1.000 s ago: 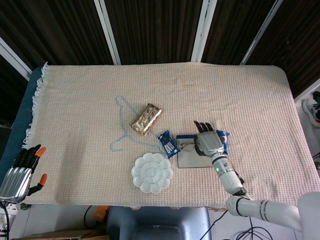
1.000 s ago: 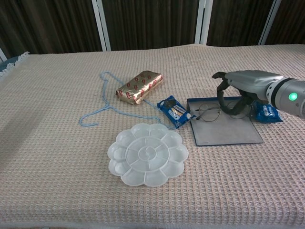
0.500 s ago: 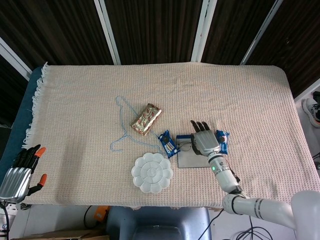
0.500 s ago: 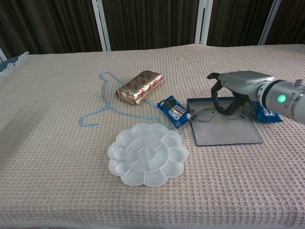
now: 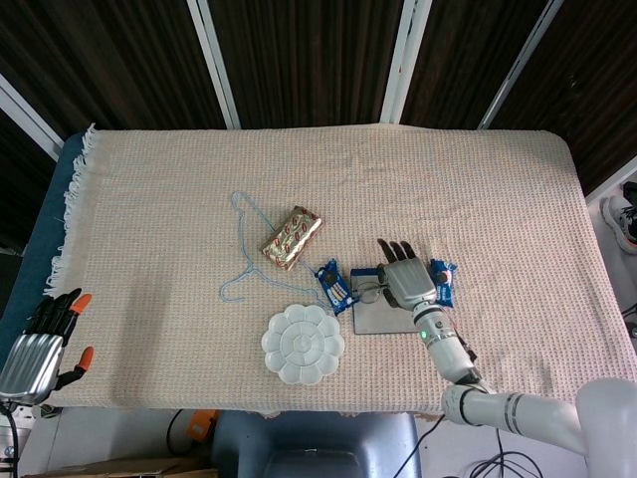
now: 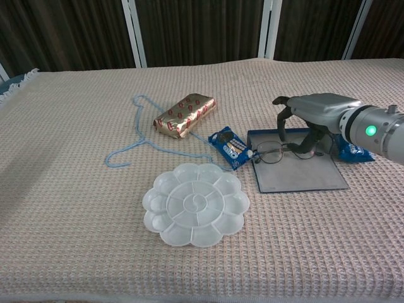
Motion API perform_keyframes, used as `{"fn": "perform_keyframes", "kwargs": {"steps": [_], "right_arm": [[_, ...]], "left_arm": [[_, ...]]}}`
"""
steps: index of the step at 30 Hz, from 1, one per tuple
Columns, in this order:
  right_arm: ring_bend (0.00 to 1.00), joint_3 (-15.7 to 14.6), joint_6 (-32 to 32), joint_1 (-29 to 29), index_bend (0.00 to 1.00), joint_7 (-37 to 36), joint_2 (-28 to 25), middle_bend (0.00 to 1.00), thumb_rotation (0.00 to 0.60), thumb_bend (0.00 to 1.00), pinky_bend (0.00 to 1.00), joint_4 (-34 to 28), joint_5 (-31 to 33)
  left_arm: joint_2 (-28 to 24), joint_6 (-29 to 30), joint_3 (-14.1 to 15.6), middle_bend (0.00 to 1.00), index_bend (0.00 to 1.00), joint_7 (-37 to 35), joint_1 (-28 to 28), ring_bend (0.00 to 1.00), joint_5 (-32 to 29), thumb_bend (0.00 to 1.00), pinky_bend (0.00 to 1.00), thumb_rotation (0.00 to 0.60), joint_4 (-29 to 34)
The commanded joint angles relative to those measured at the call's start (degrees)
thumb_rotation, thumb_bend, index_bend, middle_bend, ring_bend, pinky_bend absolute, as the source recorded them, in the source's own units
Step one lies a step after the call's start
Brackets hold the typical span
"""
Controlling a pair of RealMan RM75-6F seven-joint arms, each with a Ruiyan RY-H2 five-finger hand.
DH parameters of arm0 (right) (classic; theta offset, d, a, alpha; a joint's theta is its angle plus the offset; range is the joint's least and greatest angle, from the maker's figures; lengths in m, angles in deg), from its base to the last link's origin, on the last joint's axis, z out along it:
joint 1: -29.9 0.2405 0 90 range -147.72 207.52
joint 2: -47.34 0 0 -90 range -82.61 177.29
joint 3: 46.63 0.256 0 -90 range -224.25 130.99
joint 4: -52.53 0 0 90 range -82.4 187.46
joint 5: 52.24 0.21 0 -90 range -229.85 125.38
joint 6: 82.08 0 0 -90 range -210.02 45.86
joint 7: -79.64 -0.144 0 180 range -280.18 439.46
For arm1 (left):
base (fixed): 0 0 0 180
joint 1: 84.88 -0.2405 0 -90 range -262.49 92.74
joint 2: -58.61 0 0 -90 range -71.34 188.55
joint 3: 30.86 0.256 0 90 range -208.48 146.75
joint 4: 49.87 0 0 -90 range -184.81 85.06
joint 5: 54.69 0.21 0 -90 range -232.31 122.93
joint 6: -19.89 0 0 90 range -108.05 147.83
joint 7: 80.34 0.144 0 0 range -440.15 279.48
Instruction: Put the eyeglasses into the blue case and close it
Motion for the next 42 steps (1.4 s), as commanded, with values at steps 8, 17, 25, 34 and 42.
{"fn": "perform_keyframes", "kwargs": {"steps": [8, 17, 25, 34, 42], "right_arm": [[0.00, -1.92, 8.14, -3.88, 0.34, -3.69, -3.69, 0.01, 0.600, 0.30, 0.00, -3.29, -11.40], [0.00, -0.29, 4.07, -1.62, 0.26, 2.64, -2.48, 0.00, 0.600, 0.25, 0.00, -1.28, -7.09], [0.00, -1.23, 0.14, 1.79, 0.39, 12.73, -0.95, 0.00, 0.600, 0.25, 0.00, 0.65, -1.47], [0.00, -0.47, -0.93, 3.47, 0.48, 15.04, 1.47, 0.00, 0.600, 0.25, 0.00, 2.44, 2.35], [0.00, -0.45, -1.16, 4.42, 0.54, 15.31, 2.26, 0.00, 0.600, 0.32, 0.00, 3.17, 3.22]], "left_arm": [[-0.09, -0.15, 0.12, 0.00, 0.00, 0.13, 0.00, 0.00, 0.11, 0.41, 0.03, 0.600, 0.17], [0.12, -0.26, 0.13, 0.00, 0.00, 0.52, 0.07, 0.00, 0.14, 0.41, 0.03, 0.600, 0.21], [-0.07, 0.16, -0.04, 0.00, 0.00, -0.14, -0.12, 0.00, -0.01, 0.41, 0.03, 0.600, 0.00], [-0.17, 0.54, 0.09, 0.00, 0.00, -0.64, -0.30, 0.00, 0.38, 0.41, 0.03, 0.600, -0.11], [-0.32, 0.78, 0.01, 0.00, 0.00, -1.09, -0.46, 0.00, 0.27, 0.41, 0.03, 0.600, -0.19]]}}
